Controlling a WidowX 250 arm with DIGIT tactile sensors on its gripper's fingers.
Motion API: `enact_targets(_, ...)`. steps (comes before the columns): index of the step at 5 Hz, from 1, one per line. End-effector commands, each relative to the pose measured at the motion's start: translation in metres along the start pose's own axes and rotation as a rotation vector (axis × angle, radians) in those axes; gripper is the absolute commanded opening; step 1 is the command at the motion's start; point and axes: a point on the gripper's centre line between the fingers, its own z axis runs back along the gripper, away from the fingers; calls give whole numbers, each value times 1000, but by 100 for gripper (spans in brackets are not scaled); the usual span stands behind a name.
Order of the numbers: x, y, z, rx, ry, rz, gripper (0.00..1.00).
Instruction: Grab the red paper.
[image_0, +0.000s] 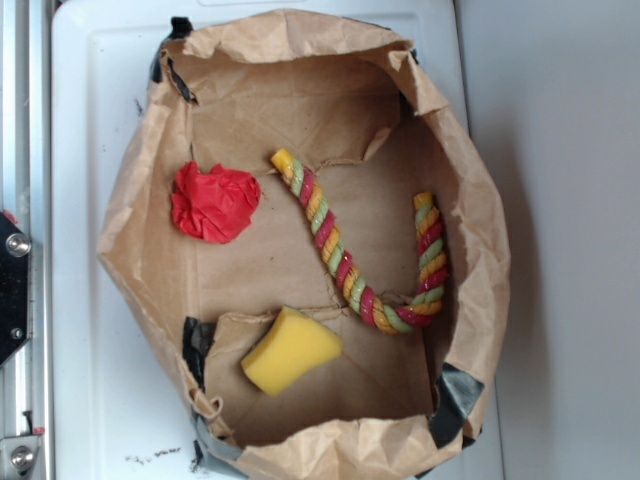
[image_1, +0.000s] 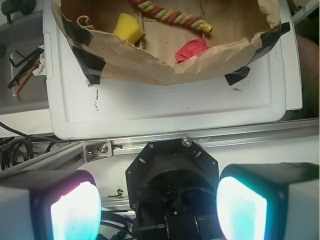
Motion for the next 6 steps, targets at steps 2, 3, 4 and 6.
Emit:
enact_targets(2, 22, 3, -13, 4, -26, -4, 100)
enact_targets(3, 45, 13, -22, 7, -41, 48, 100)
enact_targets(4, 62, 21, -25, 13, -62, 80, 100)
enact_targets(6, 107, 34, -34, 16, -107, 126, 100)
